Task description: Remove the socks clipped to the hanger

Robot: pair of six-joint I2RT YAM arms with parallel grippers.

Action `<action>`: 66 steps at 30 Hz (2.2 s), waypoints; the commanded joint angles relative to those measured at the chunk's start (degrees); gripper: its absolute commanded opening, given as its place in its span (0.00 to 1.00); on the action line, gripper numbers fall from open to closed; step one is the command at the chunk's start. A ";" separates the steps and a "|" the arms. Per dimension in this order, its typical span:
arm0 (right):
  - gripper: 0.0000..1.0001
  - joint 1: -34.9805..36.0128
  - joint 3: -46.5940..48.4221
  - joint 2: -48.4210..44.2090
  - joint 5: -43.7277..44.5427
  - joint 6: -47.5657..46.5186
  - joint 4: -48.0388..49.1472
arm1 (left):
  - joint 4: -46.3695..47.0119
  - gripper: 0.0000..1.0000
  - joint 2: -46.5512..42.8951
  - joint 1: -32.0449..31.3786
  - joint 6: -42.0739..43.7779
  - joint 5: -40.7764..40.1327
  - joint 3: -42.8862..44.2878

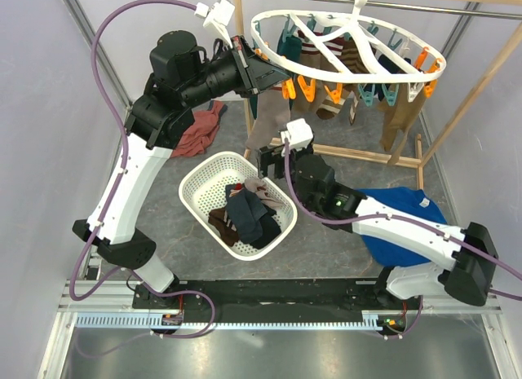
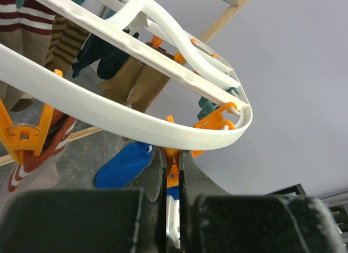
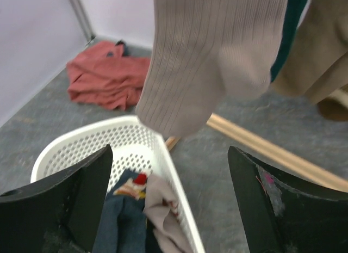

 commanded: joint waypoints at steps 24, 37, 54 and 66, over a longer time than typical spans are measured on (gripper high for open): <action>0.00 -2.11 27.34 20.68 22.53 -12.87 8.54 | 5.59 0.18 -1.12 0.04 -5.13 1.69 -3.26; 0.00 -2.11 15.03 8.10 4.41 -7.78 7.67 | 5.15 0.62 -3.05 0.04 -2.94 -0.95 -3.79; 0.00 -2.19 12.74 4.23 1.60 -4.17 6.35 | -5.13 0.63 -5.87 1.54 -1.97 -11.94 -3.88; 0.00 -2.19 12.83 2.91 0.37 -3.55 4.68 | -4.96 0.65 -0.08 1.71 5.23 -9.30 4.46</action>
